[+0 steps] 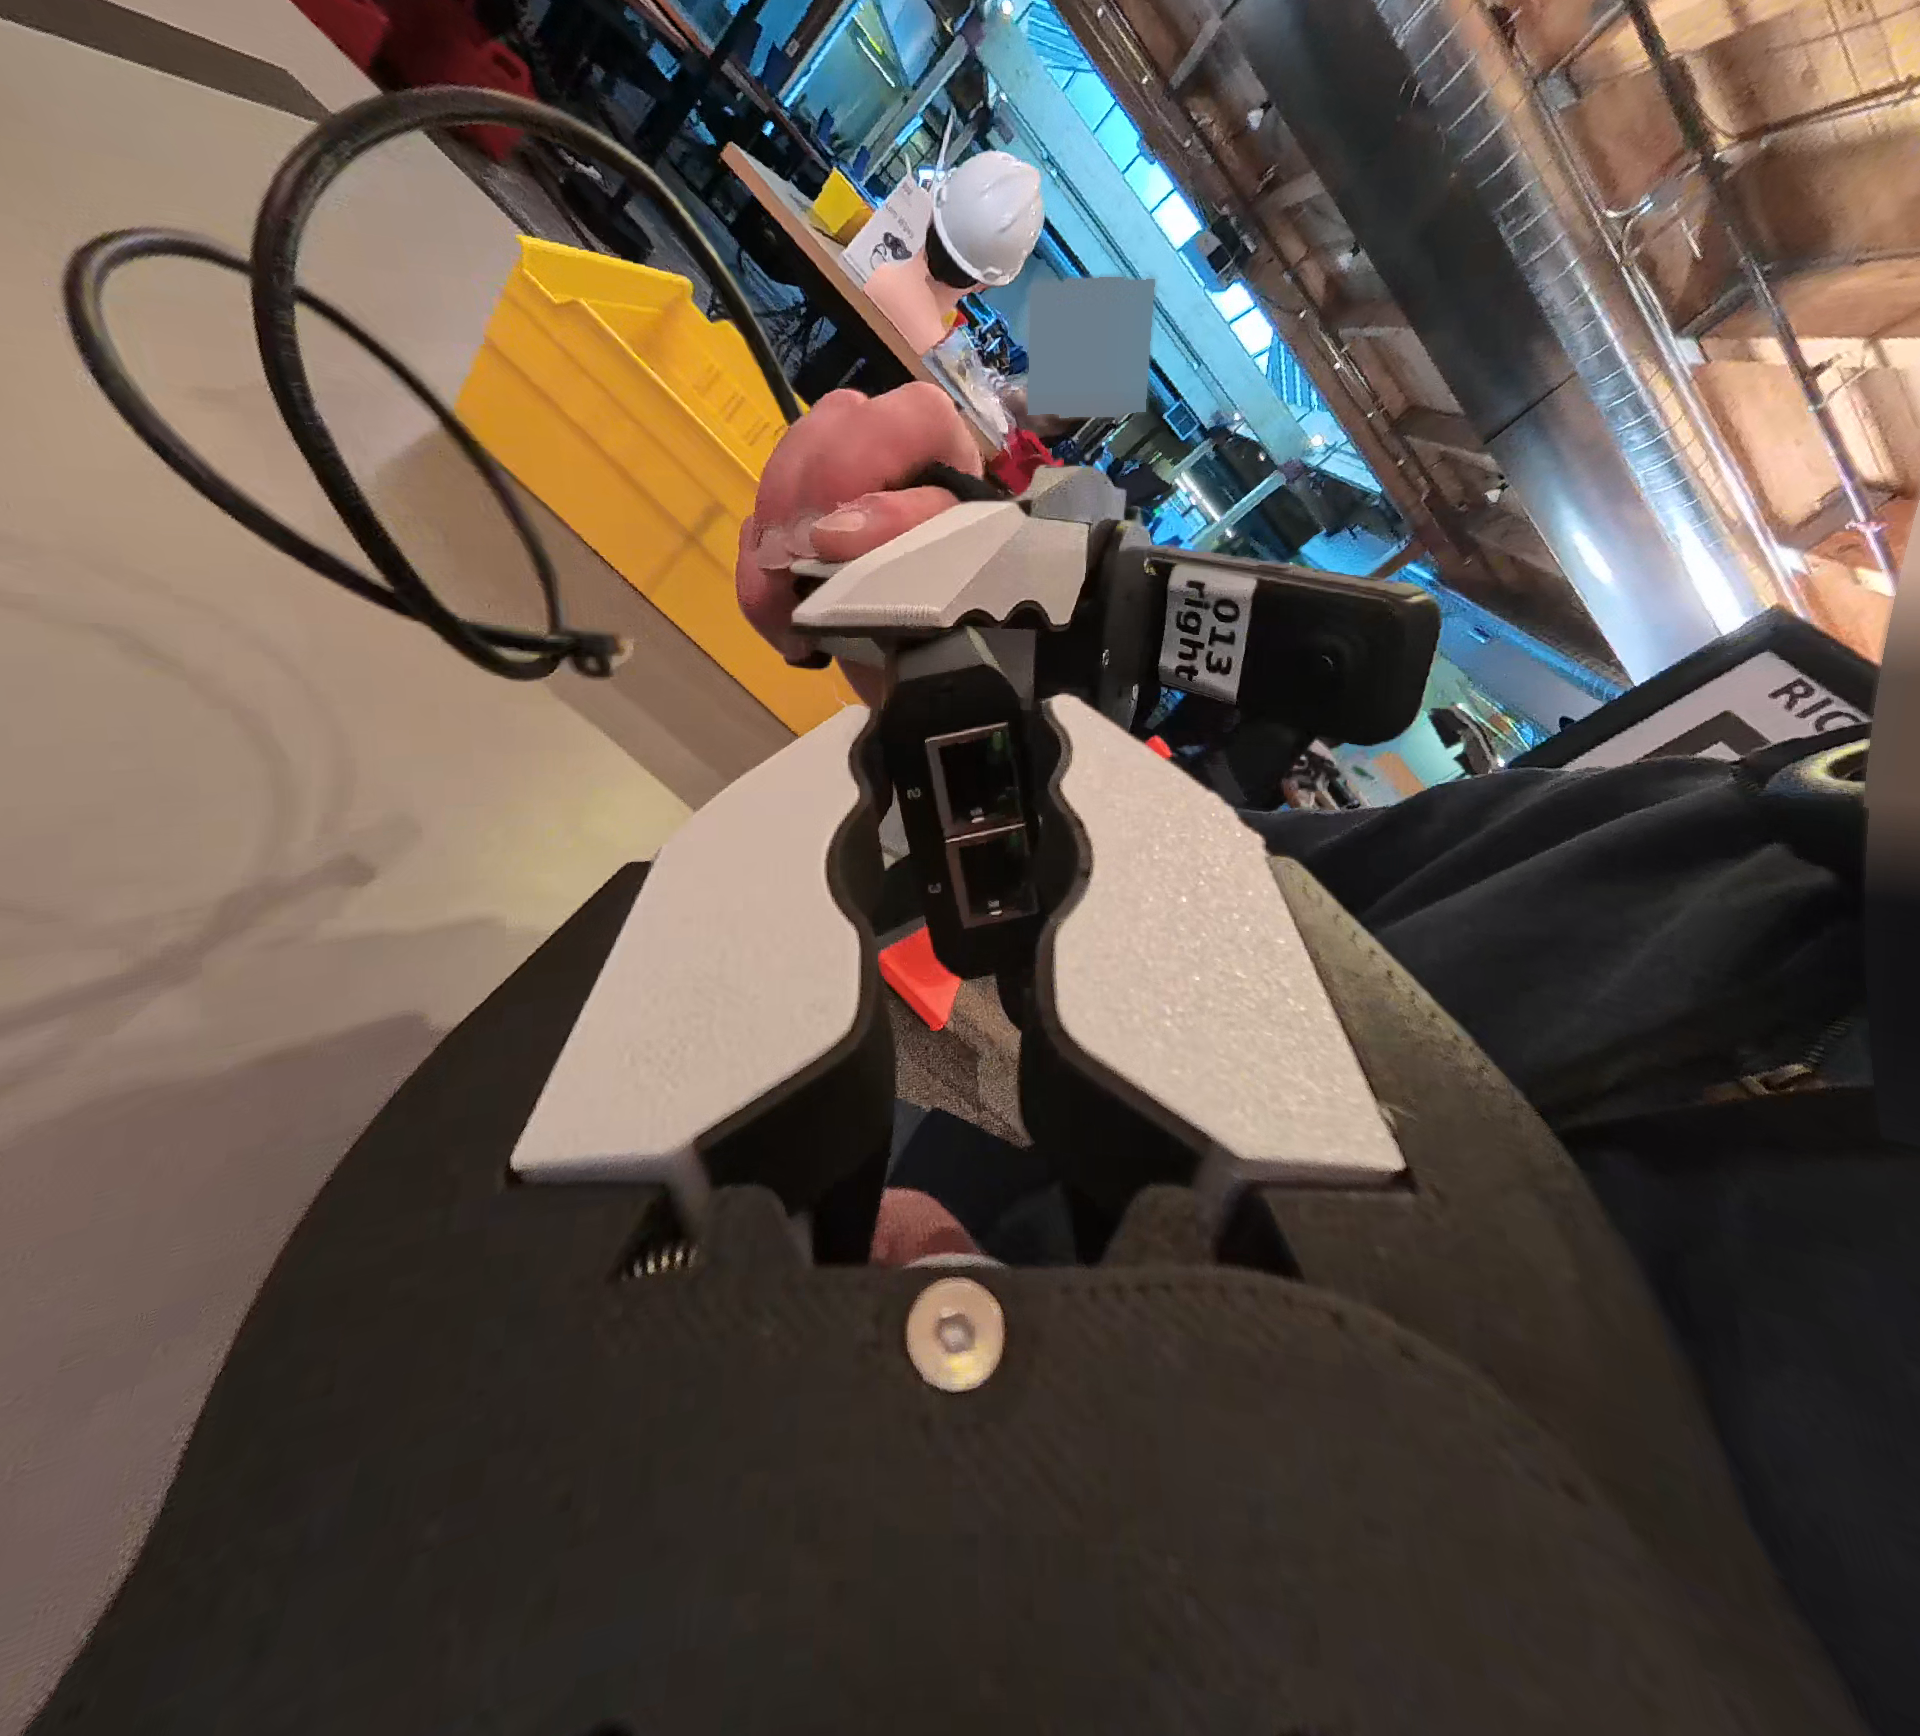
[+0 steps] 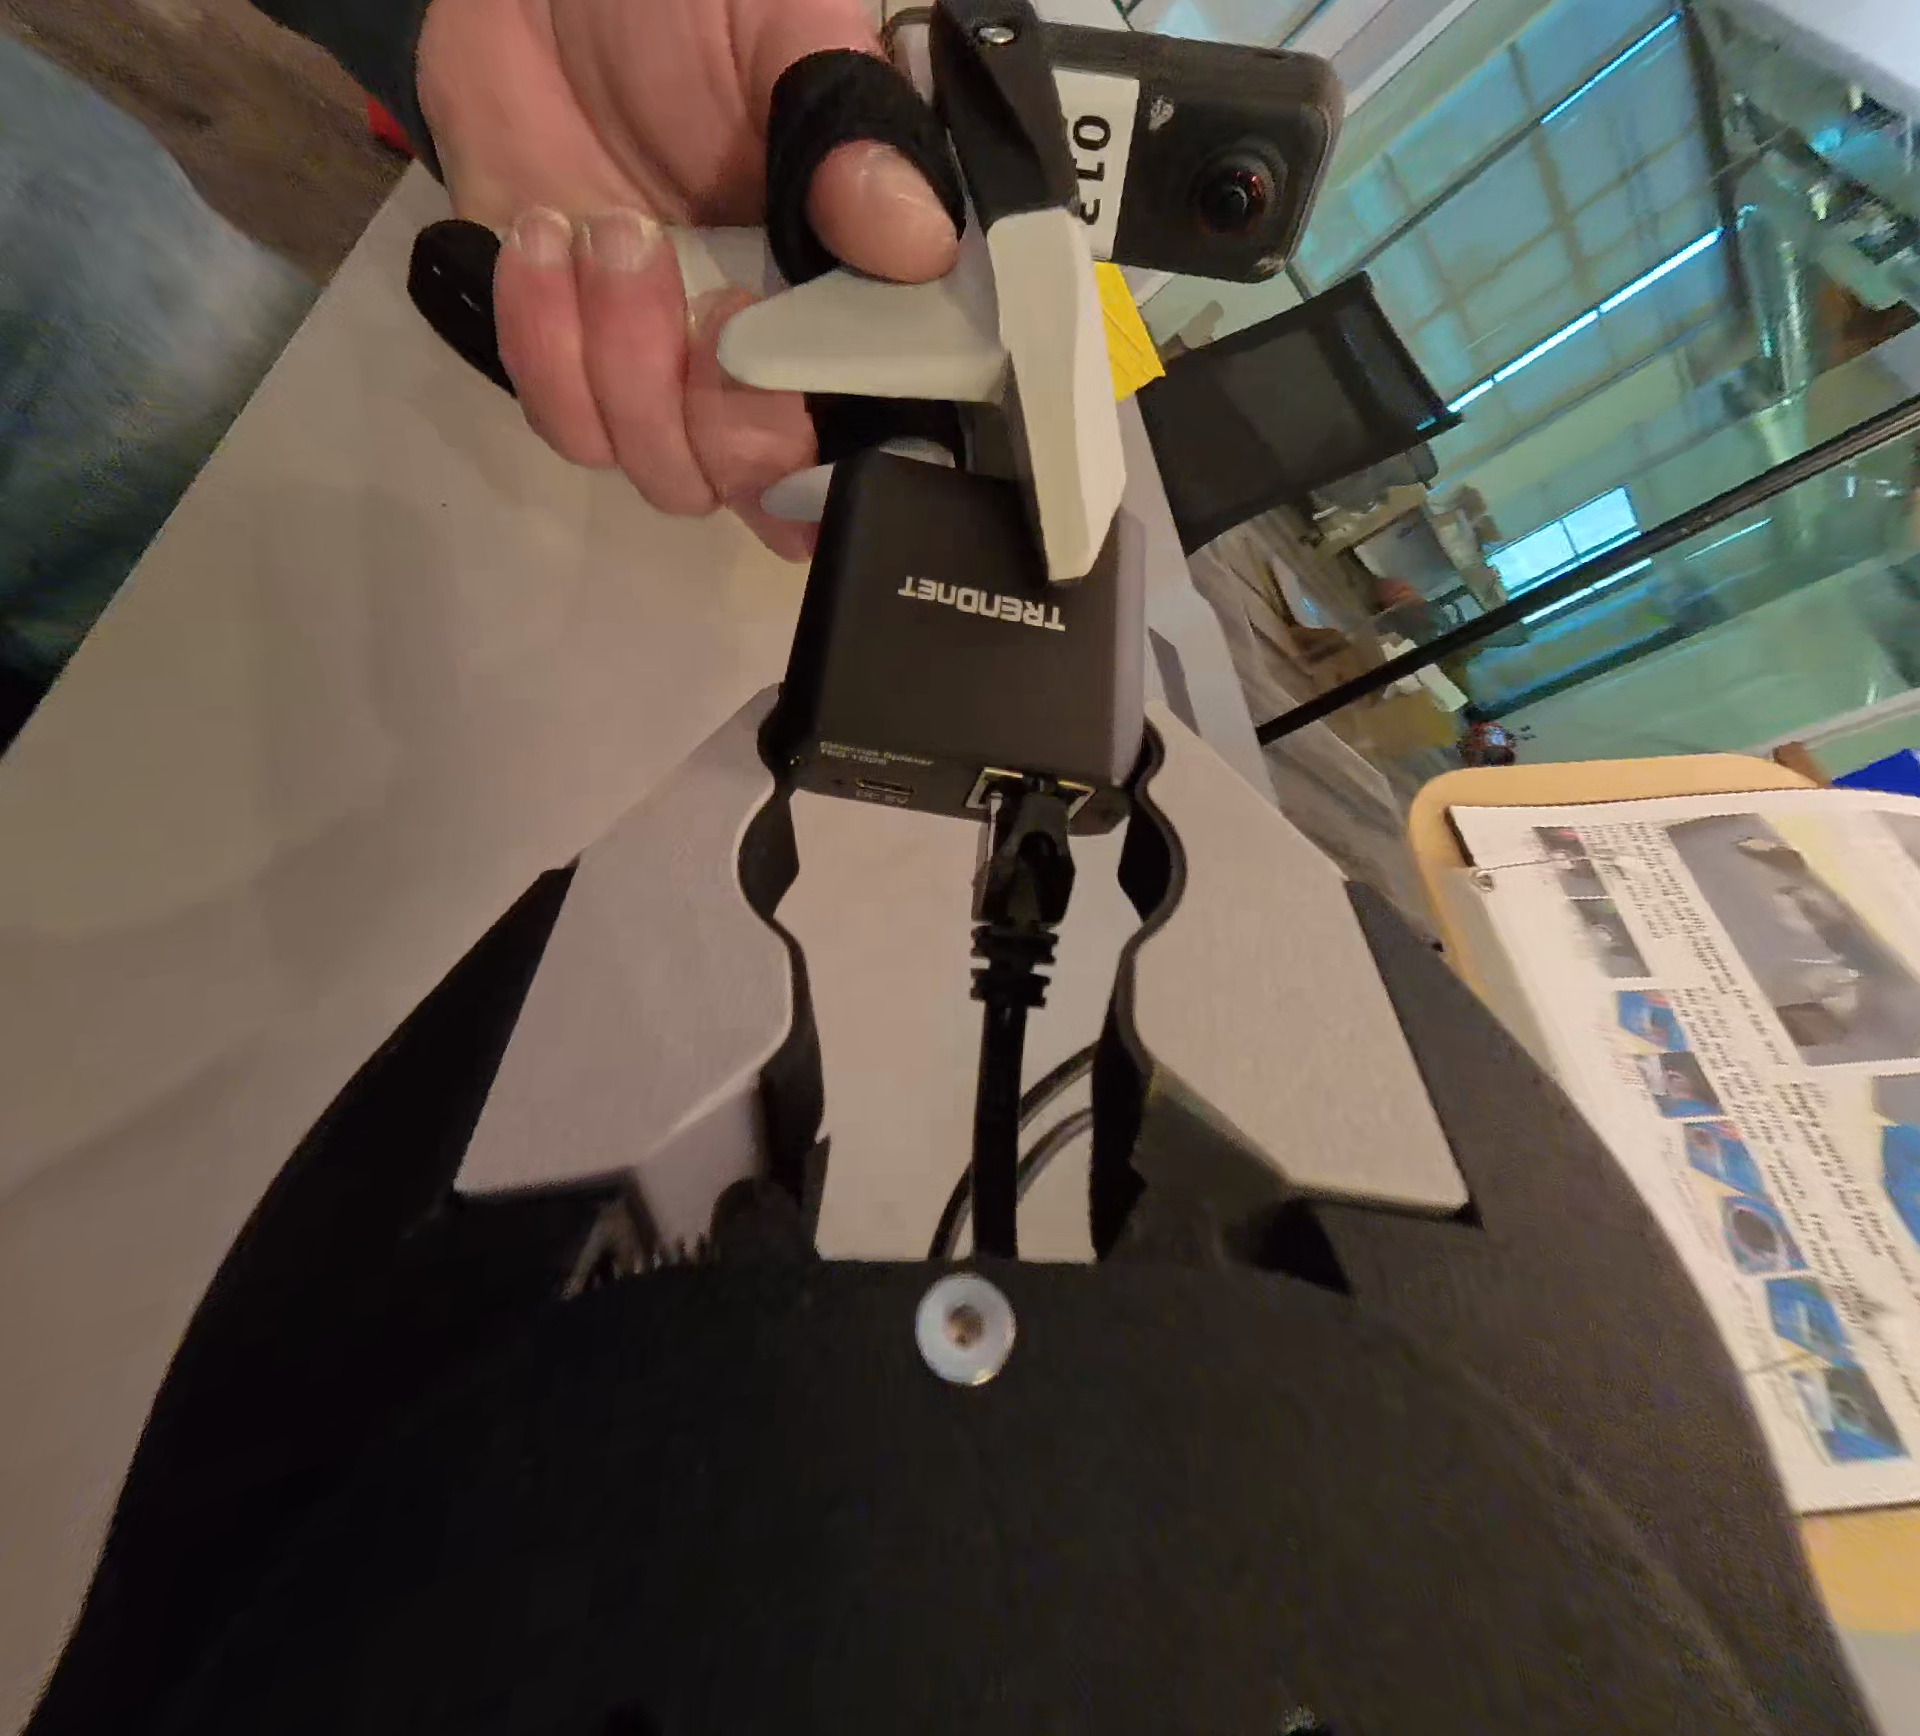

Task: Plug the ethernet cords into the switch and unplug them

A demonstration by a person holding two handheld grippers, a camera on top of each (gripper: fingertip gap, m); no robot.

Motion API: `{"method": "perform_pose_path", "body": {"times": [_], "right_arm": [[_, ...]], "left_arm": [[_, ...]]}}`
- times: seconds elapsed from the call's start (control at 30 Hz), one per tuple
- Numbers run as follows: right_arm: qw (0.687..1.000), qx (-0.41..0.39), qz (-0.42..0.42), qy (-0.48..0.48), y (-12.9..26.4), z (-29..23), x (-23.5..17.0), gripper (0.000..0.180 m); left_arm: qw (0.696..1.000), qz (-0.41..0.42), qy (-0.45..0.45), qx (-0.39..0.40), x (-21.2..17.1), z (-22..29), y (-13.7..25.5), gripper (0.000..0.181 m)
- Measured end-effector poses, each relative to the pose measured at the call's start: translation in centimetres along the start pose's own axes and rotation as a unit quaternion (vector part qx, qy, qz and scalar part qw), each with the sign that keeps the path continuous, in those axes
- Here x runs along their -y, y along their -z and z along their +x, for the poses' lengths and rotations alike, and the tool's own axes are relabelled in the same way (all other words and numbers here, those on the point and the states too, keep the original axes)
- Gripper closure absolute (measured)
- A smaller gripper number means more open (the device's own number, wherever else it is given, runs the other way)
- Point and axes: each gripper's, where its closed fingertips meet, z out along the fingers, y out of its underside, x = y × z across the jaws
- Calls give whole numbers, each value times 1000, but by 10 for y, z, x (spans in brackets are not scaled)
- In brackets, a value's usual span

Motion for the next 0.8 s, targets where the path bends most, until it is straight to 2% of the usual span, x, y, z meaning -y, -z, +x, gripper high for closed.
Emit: {"method": "perform_pose_path", "body": {"times": [0.13, 0.47, 0.53, 0.63, 0.8], "right_arm": [[995, 40, 41, -76, 2, -6, 6, 119], [994, 27, 25, -101, 0, -3, 1, 119], [993, 32, 19, -115, 0, -2, -1, 119], [987, 44, 21, -152, 4, 3, -5, 119], [972, 85, 38, -217, 12, 6, -7, 119]], "left_arm": [[1000, 9, 0, -1, -3, -1, -1, 156], [999, 27, 17, -6, 1, -6, -1, 155], [999, 33, -7, 36, 7, -15, 5, 142], [994, 35, -56, 90, 14, -20, 18, 139], [969, 16, -168, 182, 23, -16, 44, 134]]}}
